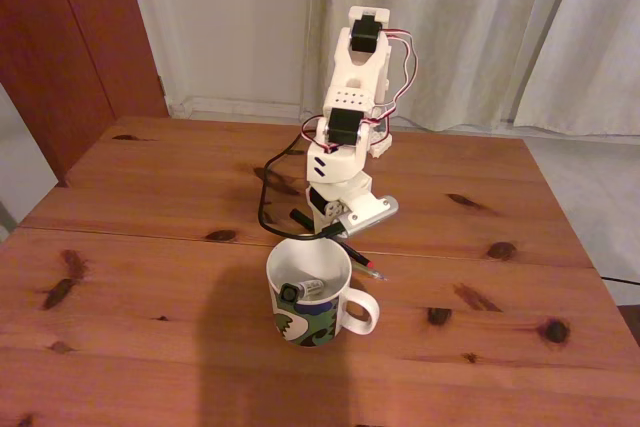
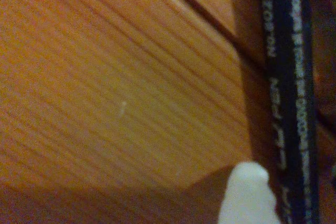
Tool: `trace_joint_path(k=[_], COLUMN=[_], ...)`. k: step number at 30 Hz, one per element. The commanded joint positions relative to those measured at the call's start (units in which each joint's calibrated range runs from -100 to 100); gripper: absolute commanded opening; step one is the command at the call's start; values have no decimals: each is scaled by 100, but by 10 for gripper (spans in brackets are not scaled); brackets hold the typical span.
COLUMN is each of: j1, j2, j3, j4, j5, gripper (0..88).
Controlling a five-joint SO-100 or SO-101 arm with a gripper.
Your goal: Clean up the desk and place the pens and markers into the cup
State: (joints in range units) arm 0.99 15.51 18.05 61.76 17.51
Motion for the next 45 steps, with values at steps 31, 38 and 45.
trace_joint_path(k=[31,38,45], j1=[-71,-31,122], j2=[-1116,-1803,-2382], j3=[-578,-587,-614], j4=[-141,-141,-572], j5=[-352,-352,-405], gripper=[7,7,7])
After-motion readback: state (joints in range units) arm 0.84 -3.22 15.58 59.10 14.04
